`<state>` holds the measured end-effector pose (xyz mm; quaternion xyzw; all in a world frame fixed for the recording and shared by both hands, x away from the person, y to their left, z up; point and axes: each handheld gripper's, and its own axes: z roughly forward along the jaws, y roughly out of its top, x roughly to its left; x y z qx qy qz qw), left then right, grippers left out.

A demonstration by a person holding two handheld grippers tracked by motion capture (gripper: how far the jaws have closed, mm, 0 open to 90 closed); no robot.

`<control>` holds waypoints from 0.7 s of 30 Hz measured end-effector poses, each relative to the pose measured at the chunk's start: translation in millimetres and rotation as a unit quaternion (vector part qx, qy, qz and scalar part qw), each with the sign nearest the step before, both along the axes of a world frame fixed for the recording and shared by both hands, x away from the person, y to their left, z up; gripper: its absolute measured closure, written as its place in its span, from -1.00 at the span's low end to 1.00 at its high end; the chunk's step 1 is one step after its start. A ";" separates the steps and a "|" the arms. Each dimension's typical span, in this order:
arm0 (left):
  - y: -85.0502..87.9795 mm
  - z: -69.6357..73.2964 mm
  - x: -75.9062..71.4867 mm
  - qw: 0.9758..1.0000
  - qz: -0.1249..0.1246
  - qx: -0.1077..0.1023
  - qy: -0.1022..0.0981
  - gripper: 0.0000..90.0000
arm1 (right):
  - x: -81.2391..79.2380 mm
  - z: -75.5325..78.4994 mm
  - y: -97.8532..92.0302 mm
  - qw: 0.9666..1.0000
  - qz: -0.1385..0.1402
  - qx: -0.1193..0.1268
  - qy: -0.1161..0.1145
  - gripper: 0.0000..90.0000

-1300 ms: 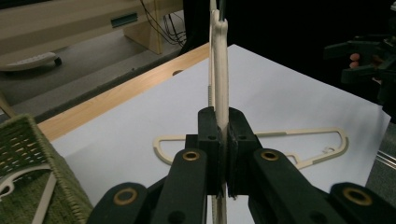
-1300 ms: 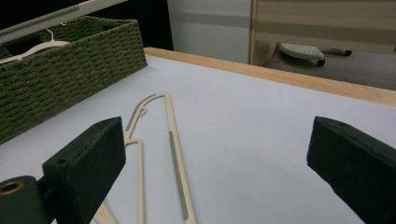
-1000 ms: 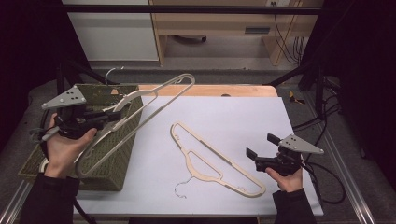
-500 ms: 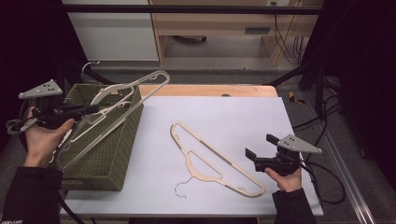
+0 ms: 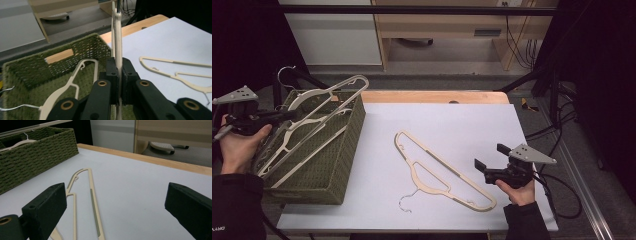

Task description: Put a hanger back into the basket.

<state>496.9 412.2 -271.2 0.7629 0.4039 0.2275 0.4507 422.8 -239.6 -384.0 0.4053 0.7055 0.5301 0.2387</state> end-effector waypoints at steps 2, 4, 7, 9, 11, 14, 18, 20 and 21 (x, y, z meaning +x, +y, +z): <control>6.7 -2.3 1.7 1.000 0.004 0.001 -0.001 0.92 | 0.0 0.0 -0.1 1.000 0.002 -0.001 0.000 -0.90; 12.3 -4.4 3.4 1.000 0.006 0.001 -0.001 0.92 | 0.1 -0.3 0.4 1.000 0.002 -0.001 0.000 -0.90; 18.0 -7.8 6.1 1.000 0.009 0.010 0.000 0.92 | 0.6 -0.6 0.7 1.000 0.000 -0.002 0.000 -0.90; 21.8 -10.9 7.7 1.000 0.011 0.012 0.002 0.92 | 0.7 -0.7 0.6 1.000 0.000 -0.002 0.000 -0.90; 25.4 -14.8 8.1 1.000 0.013 0.008 0.004 0.92 | 0.5 -0.5 0.5 1.000 -0.001 -0.002 0.000 -0.90; 29.9 -20.0 7.2 1.000 0.011 0.012 0.008 0.92 | 0.2 -0.2 0.1 1.000 -0.001 -0.001 0.000 -0.90; 31.9 -25.6 8.1 0.999 0.015 0.023 0.018 0.92 | 0.4 -0.4 0.3 1.000 0.001 -0.002 0.000 -0.90; 32.1 -29.2 9.3 0.999 0.015 0.027 0.023 0.92 | 0.6 -0.8 1.1 1.000 0.000 -0.002 0.002 -0.91; 32.1 -31.3 9.6 0.999 0.015 0.029 0.027 0.92 | 0.5 -0.9 1.2 1.000 0.000 -0.002 0.002 -0.91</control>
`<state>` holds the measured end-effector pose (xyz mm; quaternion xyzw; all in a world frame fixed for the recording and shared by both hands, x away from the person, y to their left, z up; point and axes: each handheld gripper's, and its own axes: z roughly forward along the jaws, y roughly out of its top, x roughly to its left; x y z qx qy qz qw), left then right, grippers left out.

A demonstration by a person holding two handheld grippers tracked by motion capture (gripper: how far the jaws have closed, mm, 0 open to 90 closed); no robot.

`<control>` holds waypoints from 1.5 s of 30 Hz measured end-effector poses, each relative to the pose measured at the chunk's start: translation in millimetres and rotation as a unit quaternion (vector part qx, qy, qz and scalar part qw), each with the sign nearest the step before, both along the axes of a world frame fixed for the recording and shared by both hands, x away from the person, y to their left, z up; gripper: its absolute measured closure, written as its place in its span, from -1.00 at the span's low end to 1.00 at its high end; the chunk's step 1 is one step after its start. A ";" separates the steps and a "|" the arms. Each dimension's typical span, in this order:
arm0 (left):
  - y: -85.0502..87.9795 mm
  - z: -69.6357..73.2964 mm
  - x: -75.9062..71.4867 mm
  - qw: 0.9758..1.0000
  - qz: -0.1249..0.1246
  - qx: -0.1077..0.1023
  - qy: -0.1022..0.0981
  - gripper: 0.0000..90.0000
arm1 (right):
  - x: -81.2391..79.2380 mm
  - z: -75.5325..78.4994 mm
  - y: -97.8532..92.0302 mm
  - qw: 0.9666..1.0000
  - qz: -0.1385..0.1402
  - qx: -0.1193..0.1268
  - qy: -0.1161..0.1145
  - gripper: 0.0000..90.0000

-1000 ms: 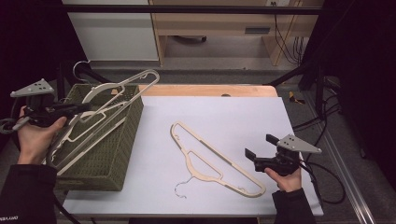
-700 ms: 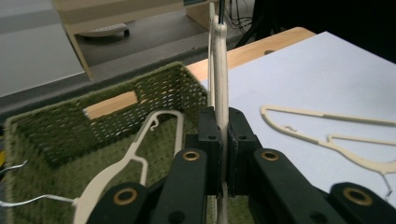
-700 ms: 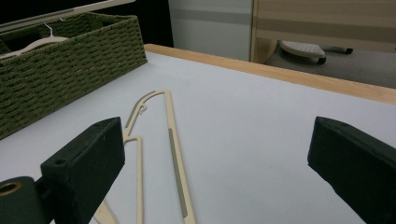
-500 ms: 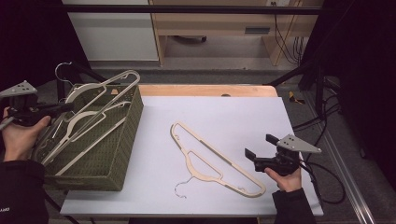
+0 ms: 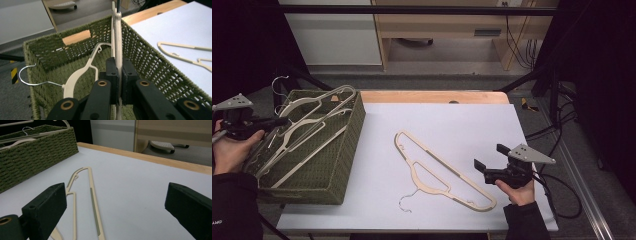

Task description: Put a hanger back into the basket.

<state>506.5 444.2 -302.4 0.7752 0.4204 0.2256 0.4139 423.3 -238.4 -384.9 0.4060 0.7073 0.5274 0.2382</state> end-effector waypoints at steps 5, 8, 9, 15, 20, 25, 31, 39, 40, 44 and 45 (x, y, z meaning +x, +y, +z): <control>-2.0 -12.9 2.5 1.000 -0.003 0.000 0.019 0.92 | -0.3 0.5 -1.0 1.000 0.002 0.000 -0.001 -0.90; -5.3 -21.5 4.9 0.999 0.000 0.010 0.031 0.92 | -0.5 0.7 -1.1 1.000 0.001 0.001 -0.001 -0.91; -6.3 -24.5 5.3 0.999 0.002 0.010 0.035 0.92 | -0.4 0.6 -1.0 1.000 0.002 0.001 -0.001 -0.91; -4.9 -44.1 6.7 0.998 0.011 -0.004 0.056 0.92 | -0.2 0.4 -0.2 1.000 0.002 0.003 0.000 -0.90; -7.7 -58.8 10.3 0.997 0.014 -0.008 0.071 0.91 | -0.6 0.8 -0.8 1.000 0.003 0.004 0.001 -0.90; -6.1 -63.1 11.2 0.997 0.040 -0.005 0.067 0.89 | -0.5 0.5 -0.6 1.000 0.004 0.003 0.001 -0.90; -2.6 -70.1 15.0 0.989 0.117 0.036 0.085 0.74 | -0.4 0.1 0.7 1.000 0.002 0.004 0.005 -0.90; 8.1 -83.0 14.2 0.974 0.171 0.064 0.135 0.50 | -0.2 -0.3 1.3 1.000 0.004 0.005 0.003 -0.90; 8.5 -83.5 13.3 0.973 0.174 0.065 0.139 0.49 | -0.5 0.0 1.0 1.000 0.004 0.005 0.004 -0.90; 11.6 -84.2 7.7 0.970 0.186 0.061 0.142 0.39 | -0.6 0.3 0.9 1.000 0.003 0.006 0.004 -0.90; 12.3 -83.2 5.8 0.970 0.189 0.060 0.140 0.37 | -0.6 0.4 0.9 1.000 0.004 0.006 0.004 -0.90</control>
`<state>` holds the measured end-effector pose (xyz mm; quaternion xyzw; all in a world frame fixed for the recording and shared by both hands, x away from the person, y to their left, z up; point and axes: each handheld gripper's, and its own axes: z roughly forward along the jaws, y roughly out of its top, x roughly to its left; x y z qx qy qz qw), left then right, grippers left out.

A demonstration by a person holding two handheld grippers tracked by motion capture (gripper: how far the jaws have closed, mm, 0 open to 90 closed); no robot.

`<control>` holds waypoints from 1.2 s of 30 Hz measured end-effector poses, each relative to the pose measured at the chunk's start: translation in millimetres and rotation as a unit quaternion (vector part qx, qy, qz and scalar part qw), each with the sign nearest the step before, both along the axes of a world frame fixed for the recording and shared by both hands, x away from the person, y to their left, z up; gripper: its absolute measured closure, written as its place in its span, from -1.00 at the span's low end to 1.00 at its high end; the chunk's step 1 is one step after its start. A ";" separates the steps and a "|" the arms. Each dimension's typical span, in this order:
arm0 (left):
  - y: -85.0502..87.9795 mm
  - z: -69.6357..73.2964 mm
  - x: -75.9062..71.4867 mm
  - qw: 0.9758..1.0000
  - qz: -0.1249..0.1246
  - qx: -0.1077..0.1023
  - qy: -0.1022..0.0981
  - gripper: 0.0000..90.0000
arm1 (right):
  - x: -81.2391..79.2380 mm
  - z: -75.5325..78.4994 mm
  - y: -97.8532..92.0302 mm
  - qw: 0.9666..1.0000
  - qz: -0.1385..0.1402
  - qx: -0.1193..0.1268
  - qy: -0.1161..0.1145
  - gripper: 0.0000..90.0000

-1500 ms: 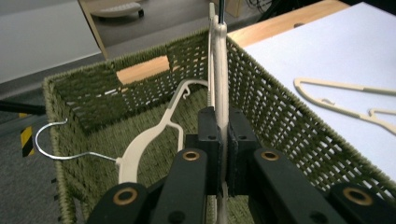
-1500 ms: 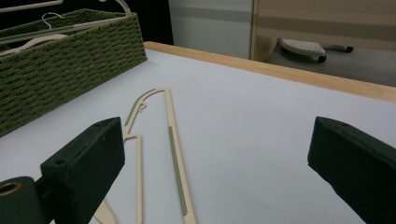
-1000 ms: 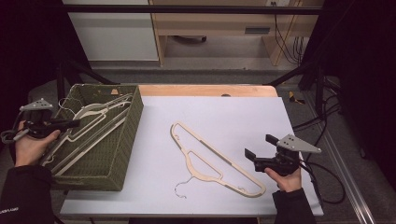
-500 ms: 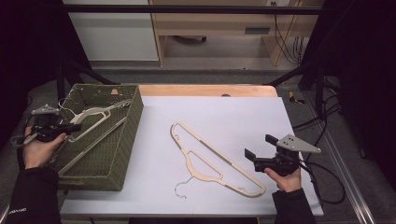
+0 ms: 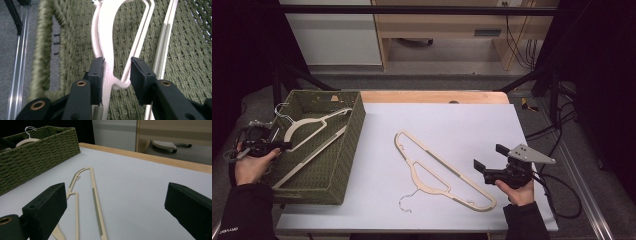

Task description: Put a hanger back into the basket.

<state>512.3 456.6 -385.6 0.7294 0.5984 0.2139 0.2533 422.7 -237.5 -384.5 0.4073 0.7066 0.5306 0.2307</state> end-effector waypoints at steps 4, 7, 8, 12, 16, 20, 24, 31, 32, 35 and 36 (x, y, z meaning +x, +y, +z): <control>-2.5 9.6 -10.8 1.000 -0.002 -0.001 -0.018 0.34 | -0.5 0.3 -0.5 1.000 0.002 0.001 -0.002 -0.90; -11.0 22.0 -22.4 0.999 -0.013 0.001 -0.052 0.31 | -1.6 0.6 -0.4 1.000 0.003 0.001 -0.001 -0.90; -15.0 26.4 -27.0 0.998 -0.018 -0.003 -0.067 0.30 | -1.8 0.5 -0.5 1.000 0.004 0.001 -0.002 -0.90; -36.9 41.4 -45.2 0.990 -0.048 -0.032 -0.128 0.16 | -2.9 0.8 -0.2 1.000 0.007 0.002 -0.002 -0.90; -62.1 52.2 -60.5 0.978 -0.083 -0.054 -0.182 -0.09 | -2.4 0.0 1.0 1.000 0.008 0.000 0.000 -0.89; -92.5 56.9 -71.6 0.964 -0.122 -0.087 -0.219 -0.30 | -2.2 -0.6 1.8 1.000 0.011 0.000 0.002 -0.89; -126.4 55.4 -78.9 0.952 -0.159 -0.109 -0.239 -0.51 | -1.5 -2.1 3.7 1.000 0.015 -0.003 0.003 -0.89; -181.2 47.7 -89.7 0.937 -0.212 -0.117 -0.251 -0.70 | -2.9 -1.7 2.5 1.000 0.020 -0.005 0.001 -0.89; -188.1 45.9 -91.2 0.936 -0.218 -0.117 -0.250 -0.71 | -3.1 -1.5 2.8 1.000 0.019 -0.002 0.001 -0.89; -205.6 40.9 -93.9 0.932 -0.234 -0.123 -0.247 -0.73 | -3.7 -1.5 3.0 1.000 0.019 0.000 0.000 -0.89; -211.2 39.3 -94.1 0.932 -0.236 -0.121 -0.247 -0.73 | -3.7 -1.7 3.3 1.000 0.020 0.000 0.000 -0.89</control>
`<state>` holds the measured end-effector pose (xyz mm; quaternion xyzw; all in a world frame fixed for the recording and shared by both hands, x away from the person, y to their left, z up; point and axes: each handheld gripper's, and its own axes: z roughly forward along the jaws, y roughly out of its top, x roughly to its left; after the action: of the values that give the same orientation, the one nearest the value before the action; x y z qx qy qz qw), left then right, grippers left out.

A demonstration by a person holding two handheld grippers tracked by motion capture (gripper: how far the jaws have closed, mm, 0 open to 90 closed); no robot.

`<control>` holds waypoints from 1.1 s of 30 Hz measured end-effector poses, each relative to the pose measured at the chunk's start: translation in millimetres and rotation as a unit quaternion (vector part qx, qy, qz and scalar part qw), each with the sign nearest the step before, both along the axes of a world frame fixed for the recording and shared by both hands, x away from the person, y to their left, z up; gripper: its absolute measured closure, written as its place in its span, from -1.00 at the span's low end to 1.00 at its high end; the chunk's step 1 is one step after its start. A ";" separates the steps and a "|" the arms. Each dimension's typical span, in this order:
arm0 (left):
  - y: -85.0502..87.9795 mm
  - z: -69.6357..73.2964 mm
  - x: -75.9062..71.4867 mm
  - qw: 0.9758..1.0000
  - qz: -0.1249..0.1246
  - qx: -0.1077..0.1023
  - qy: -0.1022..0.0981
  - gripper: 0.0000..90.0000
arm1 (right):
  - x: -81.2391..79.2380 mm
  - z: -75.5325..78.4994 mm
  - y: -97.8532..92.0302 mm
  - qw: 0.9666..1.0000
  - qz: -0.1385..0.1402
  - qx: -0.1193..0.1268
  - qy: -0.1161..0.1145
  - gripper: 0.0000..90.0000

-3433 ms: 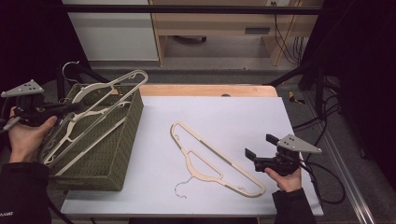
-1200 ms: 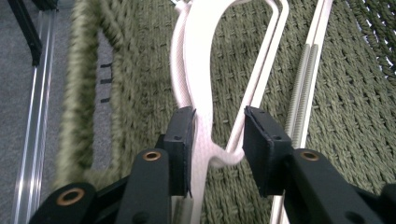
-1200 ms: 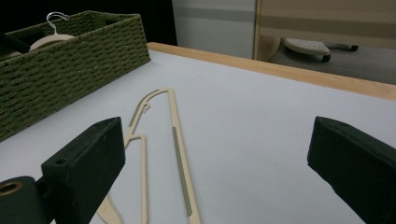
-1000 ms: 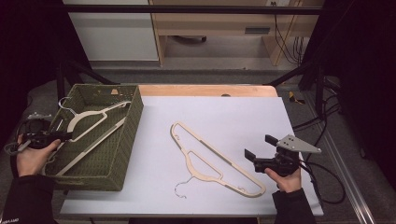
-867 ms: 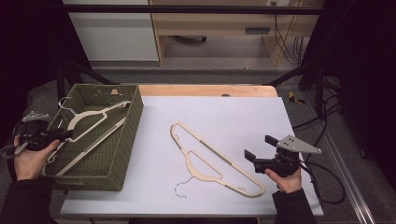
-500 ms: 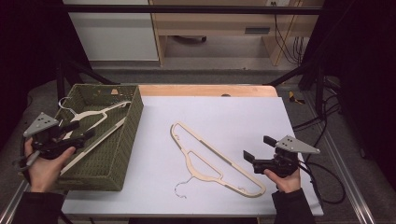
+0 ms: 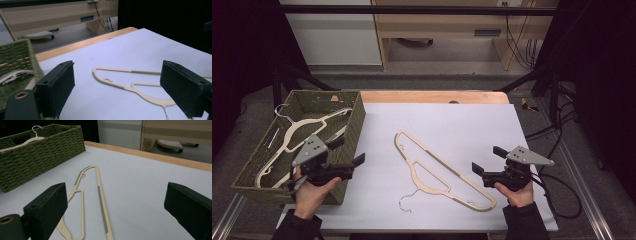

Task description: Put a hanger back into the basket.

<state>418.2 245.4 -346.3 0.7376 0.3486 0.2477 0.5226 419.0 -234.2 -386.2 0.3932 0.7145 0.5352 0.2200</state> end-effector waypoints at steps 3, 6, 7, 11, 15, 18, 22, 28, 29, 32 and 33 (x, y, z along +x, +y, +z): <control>-16.2 -5.7 2.2 1.000 -0.018 -0.010 0.013 -0.72 | 0.9 -1.0 1.7 1.000 0.004 0.000 0.003 -0.89; -32.1 -12.5 4.0 0.999 -0.026 -0.009 0.017 -0.72 | 1.1 -1.5 2.2 1.000 0.006 -0.002 0.003 -0.89; -37.0 -15.3 4.5 0.999 -0.031 -0.009 0.022 -0.72 | 1.1 -1.6 2.4 1.000 0.004 -0.002 0.003 -0.89; -55.6 -26.6 3.2 0.999 -0.043 0.005 0.033 -0.70 | 1.0 -2.4 3.8 1.000 0.004 -0.001 0.004 -0.89; -72.4 -40.0 3.5 0.997 -0.056 0.018 0.045 -0.64 | 0.8 -3.4 4.7 1.000 0.010 -0.004 0.004 -0.89; -82.8 -50.9 4.6 0.996 -0.060 0.027 0.062 -0.61 | -0.1 -4.1 5.5 1.000 0.013 -0.005 0.005 -0.89; -93.4 -65.0 4.2 0.994 -0.068 0.041 0.079 -0.56 | 0.2 -5.6 8.4 1.000 0.014 0.000 0.006 -0.88; -109.8 -86.7 3.3 0.990 -0.079 0.067 0.097 -0.42 | 0.7 -10.9 15.7 1.000 0.026 -0.003 0.010 -0.88; -112.1 -89.6 3.2 0.989 -0.081 0.069 0.101 -0.39 | 1.0 -12.0 16.4 1.000 0.029 -0.007 0.011 -0.88; -118.4 -98.1 2.8 0.986 -0.090 0.080 0.115 -0.27 | 1.9 -14.7 19.7 0.999 0.032 -0.010 0.016 -0.88; -120.9 -101.0 2.5 0.985 -0.090 0.086 0.119 -0.23 | 2.2 -15.5 20.5 0.999 0.034 -0.011 0.016 -0.88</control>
<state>420.7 124.4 -447.2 0.8324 0.3176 0.1395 0.4322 421.2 -213.6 -401.7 0.3748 0.7368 0.5281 0.1944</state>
